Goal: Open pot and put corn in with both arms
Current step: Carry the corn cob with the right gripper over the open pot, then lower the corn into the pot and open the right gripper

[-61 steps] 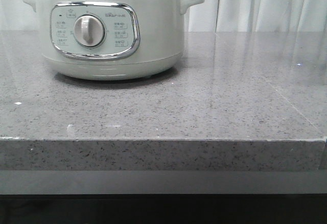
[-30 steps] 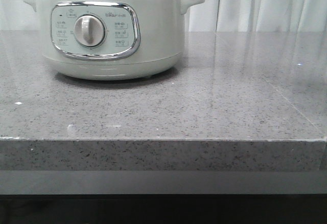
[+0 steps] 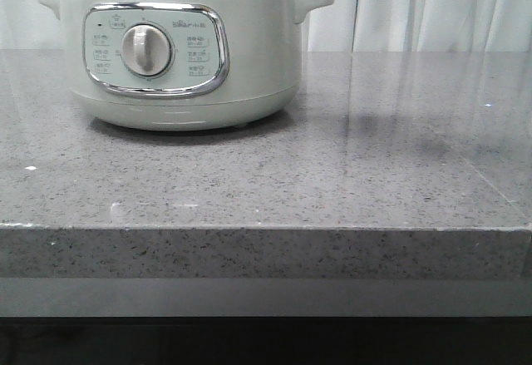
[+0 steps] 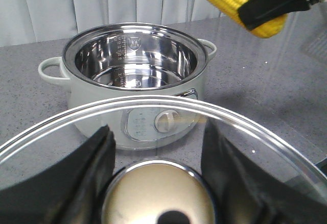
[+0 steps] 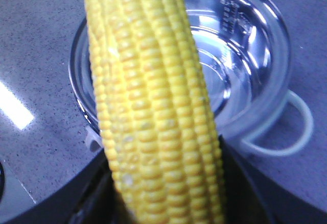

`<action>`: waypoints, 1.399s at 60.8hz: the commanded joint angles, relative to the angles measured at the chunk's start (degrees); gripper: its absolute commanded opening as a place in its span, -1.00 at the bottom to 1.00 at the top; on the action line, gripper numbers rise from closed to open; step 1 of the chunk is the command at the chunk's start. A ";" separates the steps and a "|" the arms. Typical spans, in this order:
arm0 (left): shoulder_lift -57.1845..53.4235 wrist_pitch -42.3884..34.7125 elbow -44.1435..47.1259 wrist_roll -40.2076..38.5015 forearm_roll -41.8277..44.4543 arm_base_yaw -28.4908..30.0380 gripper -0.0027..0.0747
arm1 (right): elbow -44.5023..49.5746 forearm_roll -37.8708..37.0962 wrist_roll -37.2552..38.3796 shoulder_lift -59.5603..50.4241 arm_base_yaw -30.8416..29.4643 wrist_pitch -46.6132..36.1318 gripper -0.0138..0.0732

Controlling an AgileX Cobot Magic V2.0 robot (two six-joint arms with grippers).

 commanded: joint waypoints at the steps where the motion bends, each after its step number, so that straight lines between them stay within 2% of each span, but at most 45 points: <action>1: -0.04 -7.86 -2.14 -0.40 -0.90 -0.26 -0.29 | -5.98 0.78 -0.60 1.92 1.01 -3.39 0.05; 17: -0.04 -7.86 -2.14 -0.40 -0.90 -0.26 -0.29 | -17.55 0.25 -0.60 12.95 1.51 -3.38 0.05; 31: -0.04 -7.86 -2.14 -0.40 -0.90 -0.26 -0.29 | -24.04 -5.45 -0.60 20.32 1.51 -1.69 0.05; 58: -0.04 -7.86 -2.14 -0.40 -0.90 -0.26 -0.29 | -24.74 -6.80 -0.60 25.95 1.58 0.71 0.06; 61: -0.04 -7.86 -2.14 -0.40 -0.90 -0.26 -0.29 | -24.74 -6.80 -0.60 25.95 1.58 0.93 0.11; 72: -0.04 -7.86 -2.14 -0.40 -0.90 -0.26 -0.29 | -24.74 -6.76 -0.54 25.95 1.58 0.70 0.49; 85: -0.04 -7.86 -2.14 -0.40 -0.90 -0.26 -0.29 | -24.74 -6.70 -0.49 24.39 1.58 0.46 0.52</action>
